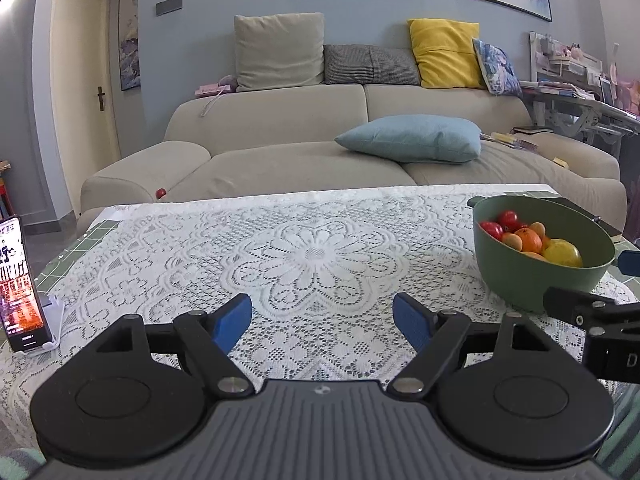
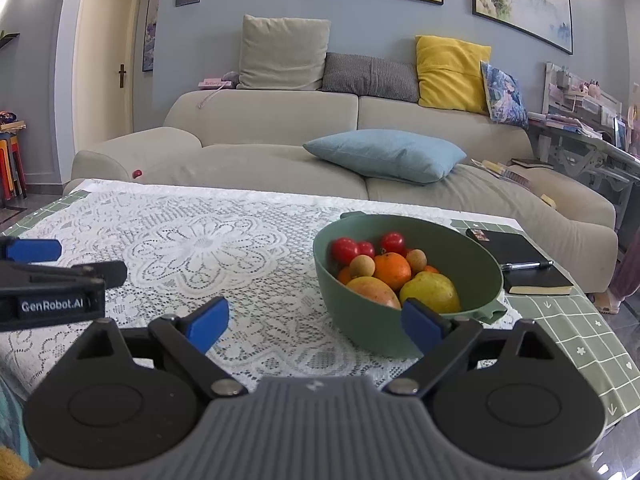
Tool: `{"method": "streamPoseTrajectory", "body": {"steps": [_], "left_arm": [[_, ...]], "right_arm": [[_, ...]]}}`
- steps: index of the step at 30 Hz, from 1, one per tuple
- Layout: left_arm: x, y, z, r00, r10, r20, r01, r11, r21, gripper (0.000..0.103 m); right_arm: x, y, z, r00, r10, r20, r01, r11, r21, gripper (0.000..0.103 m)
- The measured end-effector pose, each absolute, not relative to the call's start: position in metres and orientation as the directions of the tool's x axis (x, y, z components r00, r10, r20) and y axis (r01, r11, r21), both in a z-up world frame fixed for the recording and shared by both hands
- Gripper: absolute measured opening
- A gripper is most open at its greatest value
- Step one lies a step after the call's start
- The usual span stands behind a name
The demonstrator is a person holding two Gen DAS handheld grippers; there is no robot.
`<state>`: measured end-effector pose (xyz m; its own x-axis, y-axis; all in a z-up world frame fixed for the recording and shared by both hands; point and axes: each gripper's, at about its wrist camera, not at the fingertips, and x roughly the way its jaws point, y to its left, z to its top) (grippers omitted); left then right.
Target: Organize fruits
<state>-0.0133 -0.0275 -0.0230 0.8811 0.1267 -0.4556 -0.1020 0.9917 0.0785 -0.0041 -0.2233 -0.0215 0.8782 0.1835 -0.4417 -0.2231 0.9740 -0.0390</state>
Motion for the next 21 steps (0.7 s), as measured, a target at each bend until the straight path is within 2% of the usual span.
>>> {"method": "streamPoseTrajectory", "body": {"steps": [21], "left_arm": [[-0.0105,-0.0302,-0.0223,0.875,0.139,-0.463,-0.097,0.989,0.113,0.094]], "right_arm": [[0.0007,-0.2277,-0.0237,0.872,0.198,-0.448,-0.226,0.974,-0.011,0.092]]}}
